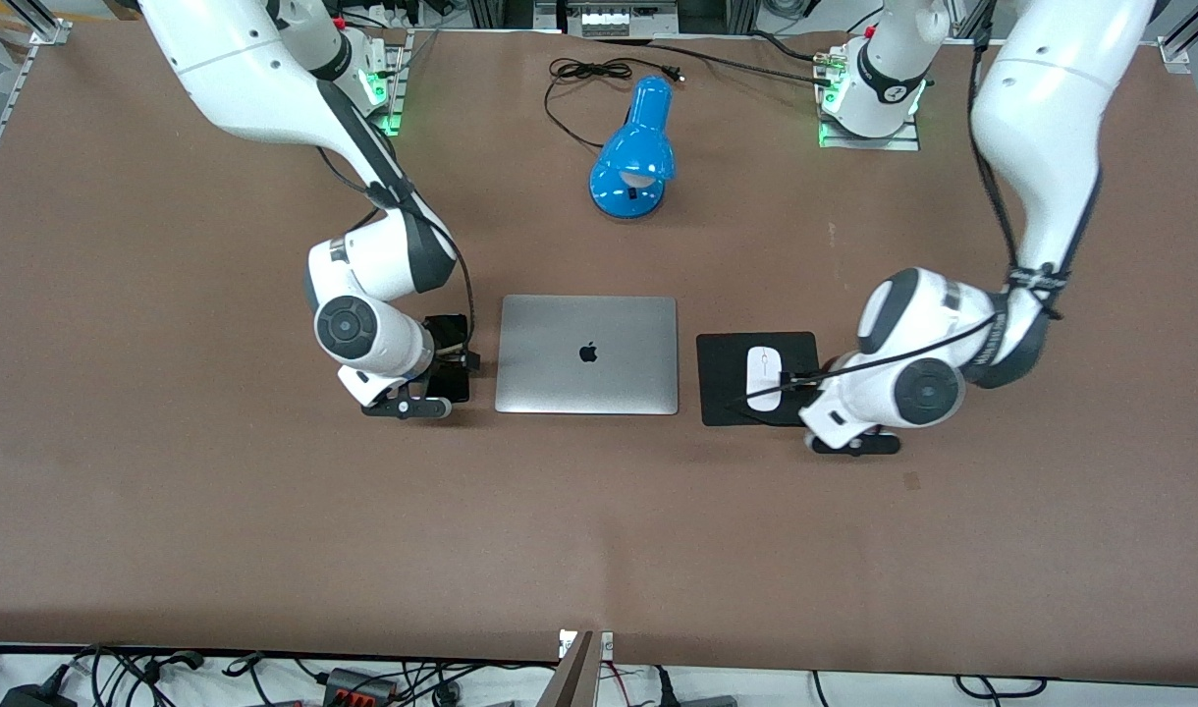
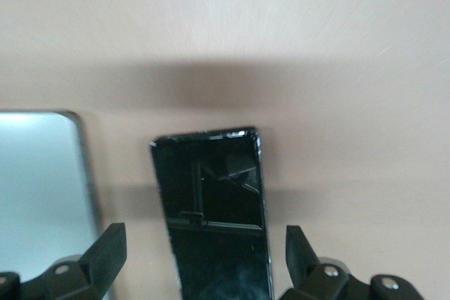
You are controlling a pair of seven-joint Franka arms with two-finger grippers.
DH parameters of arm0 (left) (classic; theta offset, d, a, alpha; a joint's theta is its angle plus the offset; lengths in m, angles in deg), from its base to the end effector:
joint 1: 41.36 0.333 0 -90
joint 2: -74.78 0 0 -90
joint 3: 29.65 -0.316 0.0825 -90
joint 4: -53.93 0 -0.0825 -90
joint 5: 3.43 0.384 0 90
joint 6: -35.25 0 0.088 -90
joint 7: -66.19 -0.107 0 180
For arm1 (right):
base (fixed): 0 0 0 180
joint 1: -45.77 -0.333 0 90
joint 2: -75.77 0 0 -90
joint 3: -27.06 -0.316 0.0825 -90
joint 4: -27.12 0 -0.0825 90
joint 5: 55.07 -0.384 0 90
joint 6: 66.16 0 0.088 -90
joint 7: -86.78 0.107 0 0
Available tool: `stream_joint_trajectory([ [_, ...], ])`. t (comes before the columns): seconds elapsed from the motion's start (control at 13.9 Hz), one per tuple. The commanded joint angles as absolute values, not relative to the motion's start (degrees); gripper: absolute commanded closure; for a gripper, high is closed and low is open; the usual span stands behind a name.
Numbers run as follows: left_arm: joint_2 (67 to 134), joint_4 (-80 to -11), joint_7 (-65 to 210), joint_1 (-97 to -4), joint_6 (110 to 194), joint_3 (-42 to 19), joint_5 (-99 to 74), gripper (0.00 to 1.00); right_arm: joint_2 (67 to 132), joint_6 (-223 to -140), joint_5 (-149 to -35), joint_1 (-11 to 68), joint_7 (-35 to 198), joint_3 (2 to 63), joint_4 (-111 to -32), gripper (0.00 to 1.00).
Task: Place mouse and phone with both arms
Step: 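Open both grippers, releasing the phone beside the laptop and mouse on pad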
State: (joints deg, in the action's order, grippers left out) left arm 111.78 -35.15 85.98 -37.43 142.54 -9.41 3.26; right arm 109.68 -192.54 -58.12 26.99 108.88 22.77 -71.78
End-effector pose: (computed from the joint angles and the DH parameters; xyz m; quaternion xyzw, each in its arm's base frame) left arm 0.6496 -0.1489 0.2668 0.9879 0.0223 -0.1530 0.0089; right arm 0.6065 0.2557 0.2337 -0.9975 0.0137 0.0673 0.0172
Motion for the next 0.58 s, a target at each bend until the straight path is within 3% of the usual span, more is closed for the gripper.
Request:
stream_joint_trajectory([
  [0.0, 105.1, -36.6, 82.6, -33.1, 138.9, -9.3, 3.0, 0.06, 103.1, -182.8, -57.6, 27.3, 109.3, 24.6, -66.9, 0.00],
  [0.07, 103.2, -36.3, 82.1, -31.6, 137.7, -9.2, 3.1, 0.00, 101.9, -179.0, -57.2, 27.3, 109.3, 25.5, -63.9, 0.00],
  [0.5, 87.4, -36.2, 81.0, -27.1, 130.1, -9.4, 2.4, 0.00, 97.7, -164.6, -54.5, 29.9, 105.8, 31.1, -50.0, 0.00],
])
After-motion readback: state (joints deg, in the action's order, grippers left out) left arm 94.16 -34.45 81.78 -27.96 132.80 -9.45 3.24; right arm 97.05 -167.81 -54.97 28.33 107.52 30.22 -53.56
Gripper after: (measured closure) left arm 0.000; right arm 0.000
